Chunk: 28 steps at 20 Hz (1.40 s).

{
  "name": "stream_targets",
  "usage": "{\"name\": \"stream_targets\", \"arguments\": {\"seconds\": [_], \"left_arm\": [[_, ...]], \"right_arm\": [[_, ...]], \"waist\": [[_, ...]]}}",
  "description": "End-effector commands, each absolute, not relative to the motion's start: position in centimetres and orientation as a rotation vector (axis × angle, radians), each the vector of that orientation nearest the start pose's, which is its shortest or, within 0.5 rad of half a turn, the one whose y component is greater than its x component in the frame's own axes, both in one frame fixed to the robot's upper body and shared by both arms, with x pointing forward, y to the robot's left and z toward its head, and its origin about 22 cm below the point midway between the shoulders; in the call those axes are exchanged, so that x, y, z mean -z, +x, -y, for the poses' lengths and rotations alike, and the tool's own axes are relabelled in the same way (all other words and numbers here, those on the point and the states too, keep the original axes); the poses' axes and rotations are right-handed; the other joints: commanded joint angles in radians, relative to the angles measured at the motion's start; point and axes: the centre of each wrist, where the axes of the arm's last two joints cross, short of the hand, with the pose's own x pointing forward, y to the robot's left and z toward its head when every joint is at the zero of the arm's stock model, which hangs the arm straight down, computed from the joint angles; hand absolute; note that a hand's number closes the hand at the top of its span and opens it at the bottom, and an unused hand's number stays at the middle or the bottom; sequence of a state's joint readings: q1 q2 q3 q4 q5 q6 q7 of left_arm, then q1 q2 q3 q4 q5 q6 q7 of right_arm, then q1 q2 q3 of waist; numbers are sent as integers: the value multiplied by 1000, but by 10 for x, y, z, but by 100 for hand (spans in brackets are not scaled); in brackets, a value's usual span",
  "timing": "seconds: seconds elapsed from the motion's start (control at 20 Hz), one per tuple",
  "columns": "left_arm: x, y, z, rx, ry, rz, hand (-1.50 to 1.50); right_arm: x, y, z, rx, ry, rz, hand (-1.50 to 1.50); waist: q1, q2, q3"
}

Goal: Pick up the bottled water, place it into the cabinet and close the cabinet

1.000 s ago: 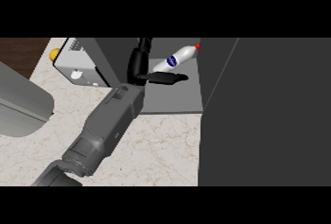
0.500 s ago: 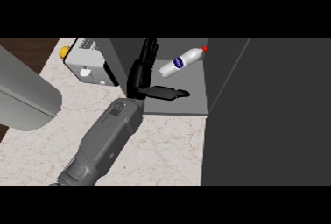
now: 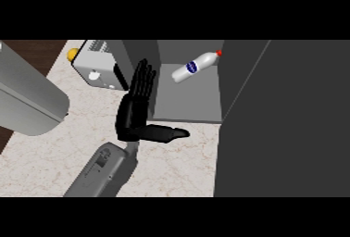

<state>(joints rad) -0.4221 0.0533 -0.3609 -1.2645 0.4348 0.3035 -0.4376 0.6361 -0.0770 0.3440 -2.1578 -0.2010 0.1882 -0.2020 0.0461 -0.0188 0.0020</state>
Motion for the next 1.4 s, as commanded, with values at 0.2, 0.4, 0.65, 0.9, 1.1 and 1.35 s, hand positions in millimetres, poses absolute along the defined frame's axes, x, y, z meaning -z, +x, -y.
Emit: {"name": "stream_targets", "arguments": {"seconds": [0.2, 0.4, 0.65, 0.9, 1.1, 1.35], "left_arm": [[-60, 211, -141, -120, -420, 1896, -150], [-61, 174, -146, -120, -407, 1924, -150], [-69, 137, -183, -167, -360, 1950, -150], [-84, 111, -209, -192, -303, 1978, -150], [-81, 99, -226, -217, -293, 1994, -150], [-101, 84, -244, -243, -319, 1994, -150]], "right_arm": [[-68, 92, 211, -105, 415, 1766, -150], [-52, 100, 198, -277, 469, 1701, 150], [-71, 92, 198, -486, 531, 1668, 150], [-70, 82, 177, -555, 650, 1654, 150], [-96, 80, 164, -609, 656, 1689, 150], [-104, 83, 151, -646, 660, 1690, 150]], "waist": [[-17, 8, -2], [-23, 12, -2], [-20, 12, -3], [-23, 10, -3], [-19, 11, -5], [-10, 12, -5]]}}
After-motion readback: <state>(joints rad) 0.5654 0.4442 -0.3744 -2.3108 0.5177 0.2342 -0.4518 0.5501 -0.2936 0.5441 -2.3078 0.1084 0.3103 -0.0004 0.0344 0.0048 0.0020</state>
